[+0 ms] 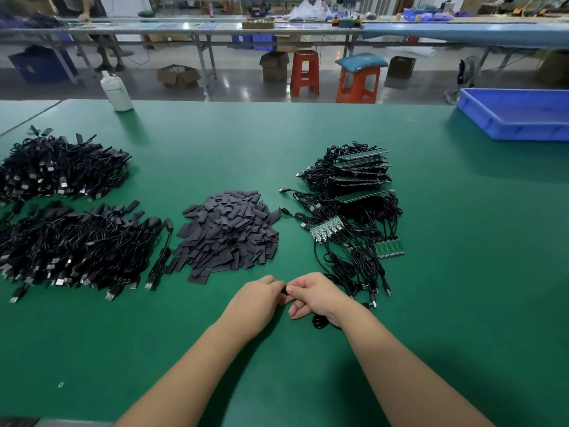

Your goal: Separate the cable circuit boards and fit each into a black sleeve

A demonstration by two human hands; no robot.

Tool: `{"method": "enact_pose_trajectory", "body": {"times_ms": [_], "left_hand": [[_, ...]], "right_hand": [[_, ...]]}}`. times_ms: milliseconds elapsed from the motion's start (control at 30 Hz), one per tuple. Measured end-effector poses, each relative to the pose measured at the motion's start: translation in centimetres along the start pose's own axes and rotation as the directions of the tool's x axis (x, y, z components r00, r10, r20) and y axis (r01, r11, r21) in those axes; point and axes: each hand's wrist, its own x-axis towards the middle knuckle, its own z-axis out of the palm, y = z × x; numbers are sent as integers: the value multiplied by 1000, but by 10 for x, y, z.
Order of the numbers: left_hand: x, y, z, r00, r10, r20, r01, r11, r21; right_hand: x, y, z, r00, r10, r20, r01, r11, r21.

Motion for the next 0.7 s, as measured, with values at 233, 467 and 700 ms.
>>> {"method": "enact_pose_trajectory", "body": {"times_ms": [233, 467, 700], "left_hand": [[1, 10, -4, 998, 45, 33, -48, 994, 96], [1, 4, -7, 999, -27, 46, 25, 999, 42], [1, 3, -7, 999, -14, 40, 11, 997, 73]], "right_hand": [[-4, 0, -2, 999, -16, 52, 17, 1000, -15], [-5, 1, 2, 999, -25, -32, 27, 998, 55], [-6, 0, 11, 987, -59, -147, 55, 998, -30]]}}
